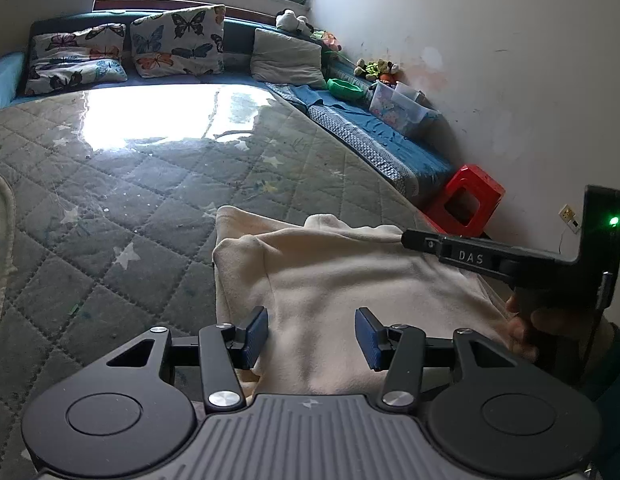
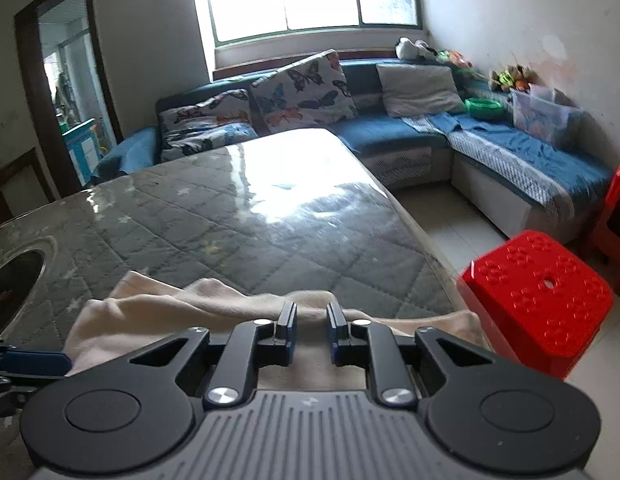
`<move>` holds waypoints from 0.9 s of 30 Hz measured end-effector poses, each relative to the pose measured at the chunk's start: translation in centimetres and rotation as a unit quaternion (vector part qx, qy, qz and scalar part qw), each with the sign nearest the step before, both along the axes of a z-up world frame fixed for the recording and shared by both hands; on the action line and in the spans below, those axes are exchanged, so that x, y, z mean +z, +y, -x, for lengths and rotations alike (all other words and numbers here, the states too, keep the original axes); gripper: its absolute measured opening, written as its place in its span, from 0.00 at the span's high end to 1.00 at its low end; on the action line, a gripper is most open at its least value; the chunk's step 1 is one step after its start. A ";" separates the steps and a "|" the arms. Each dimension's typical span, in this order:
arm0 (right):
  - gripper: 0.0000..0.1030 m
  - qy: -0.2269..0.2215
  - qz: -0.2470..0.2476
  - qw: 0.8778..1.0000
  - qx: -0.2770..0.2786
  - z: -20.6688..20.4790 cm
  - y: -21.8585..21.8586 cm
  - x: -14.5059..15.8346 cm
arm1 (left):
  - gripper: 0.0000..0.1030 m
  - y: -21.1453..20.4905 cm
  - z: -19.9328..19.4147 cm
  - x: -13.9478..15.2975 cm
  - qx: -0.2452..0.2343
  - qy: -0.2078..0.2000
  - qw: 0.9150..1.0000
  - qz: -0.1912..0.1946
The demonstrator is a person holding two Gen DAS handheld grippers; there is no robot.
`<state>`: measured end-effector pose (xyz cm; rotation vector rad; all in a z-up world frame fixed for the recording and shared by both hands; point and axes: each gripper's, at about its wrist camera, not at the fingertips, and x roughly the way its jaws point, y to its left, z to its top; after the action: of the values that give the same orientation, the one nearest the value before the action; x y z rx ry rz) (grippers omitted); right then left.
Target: Fold clothes
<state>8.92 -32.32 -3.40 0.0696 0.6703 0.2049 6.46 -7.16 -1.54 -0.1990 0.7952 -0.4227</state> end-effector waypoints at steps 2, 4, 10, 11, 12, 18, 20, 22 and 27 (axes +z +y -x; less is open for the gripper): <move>0.83 -0.002 0.001 1.000 0.015 0.1 0.8 0.3 | 0.50 0.0 0.1 -0.1 0.000 -0.003 1.000 -0.004; 0.83 -0.001 0.007 1.000 0.031 0.0 1.9 0.2 | 0.50 0.1 0.3 -0.1 0.000 -0.004 1.000 -0.006; 0.81 0.004 0.032 0.998 0.047 -1.4 4.5 -0.7 | 0.50 0.3 0.6 -0.3 -0.001 -0.009 1.000 -0.020; 0.80 0.005 0.032 0.998 0.047 -1.5 4.6 -0.7 | 0.48 0.4 0.7 -0.3 0.000 -0.011 1.000 -0.021; 0.80 0.006 0.029 0.998 0.047 -1.6 4.6 -0.6 | 0.47 0.6 0.8 -0.2 0.002 -0.013 1.000 -0.020; 0.72 -0.003 0.022 0.996 0.082 -1.0 5.9 0.4 | 0.46 1.7 0.9 -0.4 0.015 -0.013 1.000 -0.021; 0.72 0.001 0.027 0.995 0.094 -1.2 6.8 0.1 | 0.46 1.9 0.9 -0.7 0.018 -0.010 1.000 -0.022; 0.72 0.004 0.035 0.995 0.096 -1.7 7.7 -0.4 | 0.46 2.0 1.0 -1.0 0.020 -0.006 0.999 -0.025; 0.67 0.008 0.036 0.995 0.090 -2.3 8.5 -0.8 | 0.46 2.3 1.2 -1.4 0.023 0.000 0.999 -0.026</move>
<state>11.27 -23.79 -4.20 -0.0599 0.6991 0.3539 5.31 -4.82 -2.98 -0.1673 0.7991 -0.3587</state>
